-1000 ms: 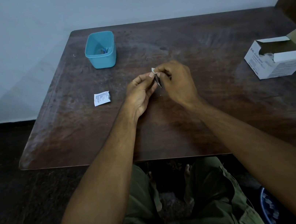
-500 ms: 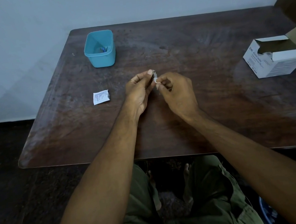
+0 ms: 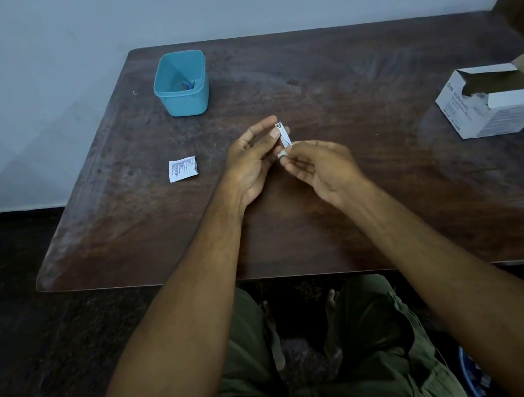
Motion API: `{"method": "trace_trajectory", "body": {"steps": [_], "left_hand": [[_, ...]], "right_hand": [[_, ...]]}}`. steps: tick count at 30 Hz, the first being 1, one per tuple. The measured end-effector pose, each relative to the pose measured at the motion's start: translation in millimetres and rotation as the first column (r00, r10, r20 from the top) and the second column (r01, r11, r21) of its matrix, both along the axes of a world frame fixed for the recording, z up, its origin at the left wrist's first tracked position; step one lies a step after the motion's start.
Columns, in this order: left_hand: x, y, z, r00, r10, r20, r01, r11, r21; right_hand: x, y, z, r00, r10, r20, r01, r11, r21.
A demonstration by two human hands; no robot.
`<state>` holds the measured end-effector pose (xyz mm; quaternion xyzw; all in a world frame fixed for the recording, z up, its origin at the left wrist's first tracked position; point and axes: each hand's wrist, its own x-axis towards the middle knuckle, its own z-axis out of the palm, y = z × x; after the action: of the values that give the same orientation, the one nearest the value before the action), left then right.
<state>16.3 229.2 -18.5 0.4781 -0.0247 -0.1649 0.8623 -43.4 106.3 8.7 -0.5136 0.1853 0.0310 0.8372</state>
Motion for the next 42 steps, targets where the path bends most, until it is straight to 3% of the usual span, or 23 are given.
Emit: {"method": "trace_trajectory", "body": {"steps": [5,10,15,17,20,22,30,42], "left_hand": [[1.4,6.1,-1.4,0.996,-0.084,0.004,0.084,0.996,-0.019],[1.2,4.2,-0.1,0.999,-0.044,-0.017,0.043,0.998,-0.055],[0.5,4.2,1.7,0.997,-0.008,-0.075,-0.003,0.989,-0.151],[0.6,4.3,2.2,0.996,-0.006,-0.091,-0.009,0.986,-0.168],[0.1,3.5,3.3,0.994,-0.010,-0.105,-0.009,0.985,-0.174],[-0.3,3.2,3.6,0.994,-0.015,-0.107,-0.005,0.983,-0.184],[0.3,3.0,3.2,0.995,0.004,-0.096,-0.024,0.979,-0.200],[0.9,1.7,3.2,0.996,0.033,-0.080,-0.048,0.982,-0.183]], "right_hand": [[-2.5,-6.8,2.2,0.993,0.113,-0.032,-0.112,0.993,0.026],[-4.2,-11.1,5.4,0.992,0.082,0.094,-0.038,0.916,-0.399],[-2.0,-17.0,14.3,0.981,0.116,0.154,-0.003,0.808,-0.589],[2.5,-19.6,17.3,0.964,0.088,0.249,0.112,0.718,-0.687],[10.0,-15.7,23.3,0.895,0.179,0.409,0.278,0.494,-0.824],[14.6,-10.4,25.4,0.859,0.254,0.444,0.328,0.392,-0.859],[15.2,-4.7,21.4,0.792,0.462,0.398,0.337,0.211,-0.917],[9.1,-5.0,18.3,0.823,0.460,0.333,0.271,0.196,-0.942]]}}
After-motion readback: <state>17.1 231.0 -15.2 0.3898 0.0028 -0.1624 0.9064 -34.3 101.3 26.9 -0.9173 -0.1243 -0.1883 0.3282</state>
